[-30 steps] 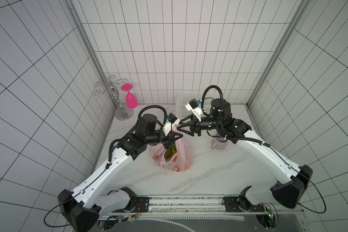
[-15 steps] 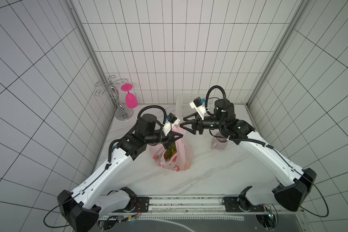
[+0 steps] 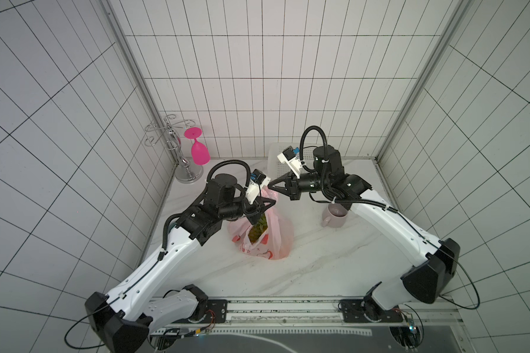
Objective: Place the pineapple into a plastic bag & tie a knot
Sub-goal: Cross the plastic bag at the center of the board.
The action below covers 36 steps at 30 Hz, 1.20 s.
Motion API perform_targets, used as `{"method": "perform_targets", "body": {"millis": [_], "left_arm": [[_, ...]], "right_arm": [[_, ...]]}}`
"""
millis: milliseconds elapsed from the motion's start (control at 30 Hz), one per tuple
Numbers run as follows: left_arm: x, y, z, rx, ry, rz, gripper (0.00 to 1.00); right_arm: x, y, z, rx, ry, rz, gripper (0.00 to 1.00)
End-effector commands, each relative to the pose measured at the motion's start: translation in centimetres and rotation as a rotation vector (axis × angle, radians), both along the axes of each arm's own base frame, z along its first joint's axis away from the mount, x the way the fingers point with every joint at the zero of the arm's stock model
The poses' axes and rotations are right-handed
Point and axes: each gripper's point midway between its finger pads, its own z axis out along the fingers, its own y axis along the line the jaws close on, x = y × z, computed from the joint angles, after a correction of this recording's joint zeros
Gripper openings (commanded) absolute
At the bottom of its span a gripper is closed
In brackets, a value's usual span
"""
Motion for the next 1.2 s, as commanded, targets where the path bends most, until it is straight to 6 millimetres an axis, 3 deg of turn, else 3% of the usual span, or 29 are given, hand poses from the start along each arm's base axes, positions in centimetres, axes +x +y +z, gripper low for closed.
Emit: {"method": "perform_targets", "body": {"millis": [0, 167, 333, 500, 600, 900, 1067, 1167], "left_arm": [[0.9, 1.7, 5.0, -0.107, -0.119, 0.154, 0.0], [1.0, 2.9, 7.2, -0.151, -0.141, 0.265, 0.0], [0.5, 2.3, 8.1, -0.183, -0.143, 0.3, 0.0], [0.6, 1.6, 8.7, -0.187, -0.152, 0.34, 0.0], [0.8, 1.0, 7.9, -0.169, -0.166, 0.36, 0.0], [1.6, -0.2, 2.9, -0.077, -0.194, 0.32, 0.0], [2.1, 0.1, 1.5, -0.081, -0.155, 0.299, 0.01], [2.4, 0.4, 1.2, -0.104, -0.132, 0.28, 0.06]], "right_arm": [[-0.3, 0.6, 7.3, 0.095, -0.122, 0.034, 0.0], [0.6, 1.3, 9.1, 0.105, -0.151, 0.036, 0.0], [1.0, 1.4, 10.5, 0.102, -0.185, 0.032, 0.0], [1.2, 1.6, 10.4, 0.086, -0.184, 0.04, 0.0], [1.2, 1.6, 9.6, 0.07, -0.174, 0.038, 0.0], [1.3, -0.8, 2.7, -0.043, -0.09, -0.067, 0.0], [0.2, -2.0, 1.6, -0.039, -0.069, -0.089, 0.0], [-0.2, -2.4, 1.5, -0.031, -0.062, -0.101, 0.0]]}}
